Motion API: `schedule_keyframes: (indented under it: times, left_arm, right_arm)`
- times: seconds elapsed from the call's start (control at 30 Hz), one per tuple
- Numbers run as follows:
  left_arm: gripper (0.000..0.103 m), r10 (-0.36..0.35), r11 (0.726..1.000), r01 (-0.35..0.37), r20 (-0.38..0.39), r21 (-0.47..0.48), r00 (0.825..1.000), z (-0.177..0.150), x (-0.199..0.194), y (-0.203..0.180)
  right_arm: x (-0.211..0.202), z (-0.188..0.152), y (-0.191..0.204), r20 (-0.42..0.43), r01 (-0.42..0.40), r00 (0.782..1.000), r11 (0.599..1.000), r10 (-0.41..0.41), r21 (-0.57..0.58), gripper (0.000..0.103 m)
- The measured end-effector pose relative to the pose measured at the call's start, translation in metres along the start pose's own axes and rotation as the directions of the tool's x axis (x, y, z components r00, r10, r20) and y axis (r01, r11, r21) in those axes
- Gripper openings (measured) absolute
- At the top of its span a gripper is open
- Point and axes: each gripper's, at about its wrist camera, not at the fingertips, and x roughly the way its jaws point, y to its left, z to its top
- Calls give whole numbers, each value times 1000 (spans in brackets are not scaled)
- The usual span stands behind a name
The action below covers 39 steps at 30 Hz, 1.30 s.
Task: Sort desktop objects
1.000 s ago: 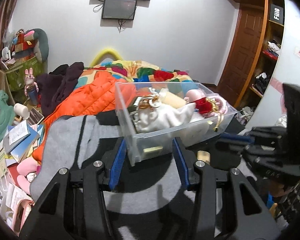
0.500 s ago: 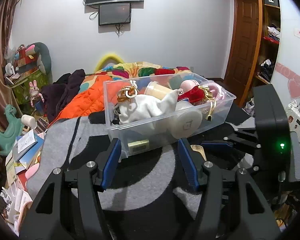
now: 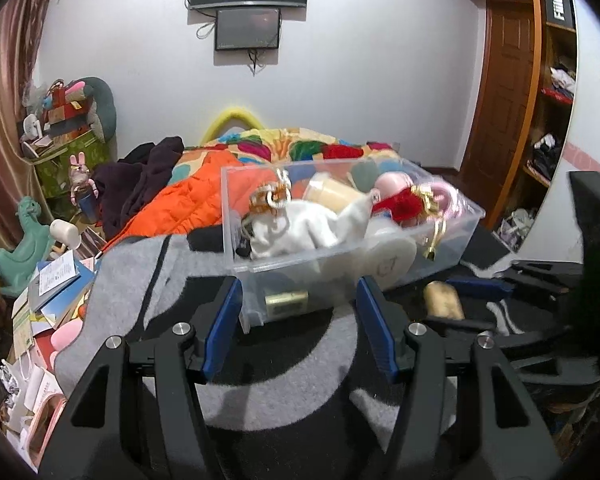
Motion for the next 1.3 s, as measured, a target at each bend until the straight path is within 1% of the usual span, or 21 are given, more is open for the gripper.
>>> schedule_keyframes:
  times: [0.1,0.2,0.23,0.37,0.47,0.5,0.6,0.7,0.73,0.8,0.87,0.9,1.0,1.17,1.2,1.27,1.3]
  left_arm:
    - [65,15,1000,-14,37,-19,999,8,-3,1]
    - [66,5,999,-3,64,-41,998,16,-5,1]
    - [66,3,999,0,70,-49,998,18,-5,1]
    - [68,-13,996,21,88,-90,996,25,-4,3]
    - [73,-36,992,48,96,-120,995,28,-2,5]
    - [73,-38,991,51,98,-125,994,28,-1,5]
    - [73,-28,990,42,106,-135,994,28,0,3]
    - [74,-10,990,26,108,-142,994,26,3,1]
    - [74,-8,990,23,106,-142,994,26,4,0]
    - [74,-3,990,17,99,-138,995,24,6,-2]
    - [74,5,991,8,96,-133,995,23,7,-4]
    - [75,8,991,5,95,-134,995,22,7,-4]
    - [78,4,988,11,97,-151,995,22,6,-3]
    - [81,-8,984,27,105,-176,994,22,-2,0]
    - [84,-11,984,30,104,-178,994,21,-4,-1]
    - [88,-25,983,43,99,-178,995,21,-7,-3]
    - [88,-29,984,46,98,-174,995,21,-10,-5]
  right_arm:
    - [-23,11,-9,75,16,997,1000,-18,23,41]
    - [-33,20,-19,122,42,991,998,-47,42,42]
    - [-32,25,-15,131,54,990,997,-60,49,41]
    - [-23,38,-22,142,103,983,989,-117,104,42]
    - [-12,43,-33,134,136,978,977,-159,164,42]
    - [-8,44,-36,134,142,977,973,-168,184,42]
    - [-2,44,-36,129,153,975,968,-181,201,42]
    - [3,44,-30,129,197,966,962,-224,191,43]
    - [3,44,-29,128,212,963,960,-237,183,45]
    - [2,44,-28,132,233,958,958,-256,164,59]
    - [-5,42,-26,158,240,951,958,-264,158,66]
    - [-11,42,-24,176,244,947,957,-270,156,68]
    - [-22,41,-23,205,257,936,953,-287,161,82]
    - [-44,34,-20,227,248,931,951,-286,185,87]
    - [-47,33,-20,227,255,928,948,-294,189,87]
    - [-55,28,-16,231,288,917,939,-327,187,87]
    - [-61,24,-13,234,297,914,939,-332,173,88]
